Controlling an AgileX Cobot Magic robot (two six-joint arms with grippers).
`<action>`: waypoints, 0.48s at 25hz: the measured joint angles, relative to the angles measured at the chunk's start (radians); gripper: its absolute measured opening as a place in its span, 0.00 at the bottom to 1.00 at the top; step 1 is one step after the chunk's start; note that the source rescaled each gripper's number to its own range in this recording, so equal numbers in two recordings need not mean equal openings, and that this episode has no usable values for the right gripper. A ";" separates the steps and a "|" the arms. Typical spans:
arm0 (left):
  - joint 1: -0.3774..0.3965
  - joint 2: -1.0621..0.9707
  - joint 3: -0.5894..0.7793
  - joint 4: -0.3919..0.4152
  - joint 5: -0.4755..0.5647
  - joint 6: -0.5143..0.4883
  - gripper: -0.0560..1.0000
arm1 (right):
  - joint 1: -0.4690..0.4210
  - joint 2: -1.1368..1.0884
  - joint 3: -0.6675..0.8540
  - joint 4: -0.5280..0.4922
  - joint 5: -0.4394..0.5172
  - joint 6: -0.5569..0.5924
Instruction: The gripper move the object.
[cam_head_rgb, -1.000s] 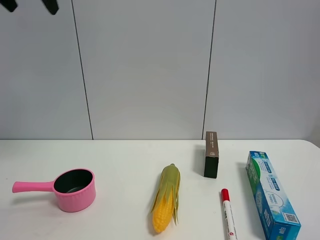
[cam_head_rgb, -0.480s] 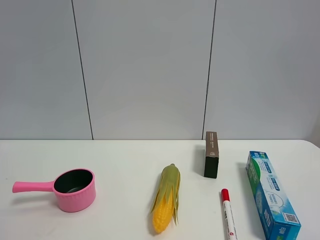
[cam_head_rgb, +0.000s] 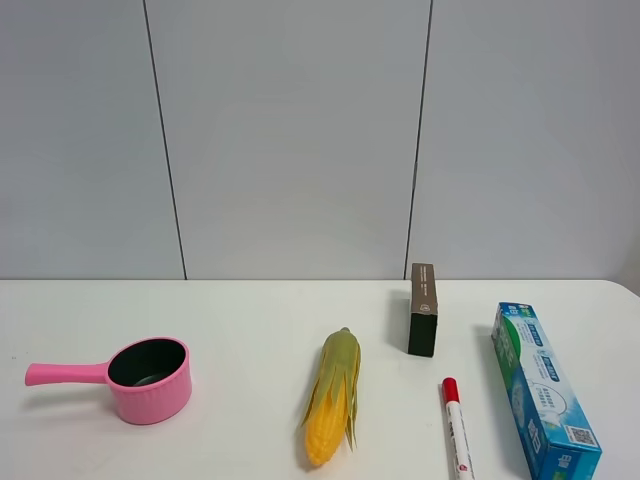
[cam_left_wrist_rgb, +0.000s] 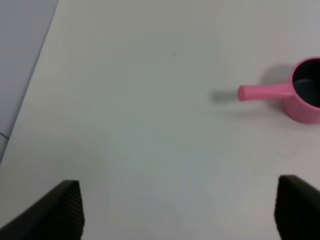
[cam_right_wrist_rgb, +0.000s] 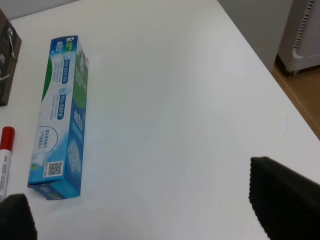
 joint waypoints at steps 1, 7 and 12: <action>0.000 -0.055 0.030 -0.001 -0.004 0.000 0.91 | 0.000 0.000 0.000 0.000 0.000 0.000; 0.000 -0.303 0.162 -0.027 -0.027 0.000 0.91 | 0.000 0.000 0.000 0.000 0.000 0.000; 0.000 -0.330 0.243 -0.089 -0.025 0.000 0.91 | 0.000 0.000 0.000 0.000 0.000 0.000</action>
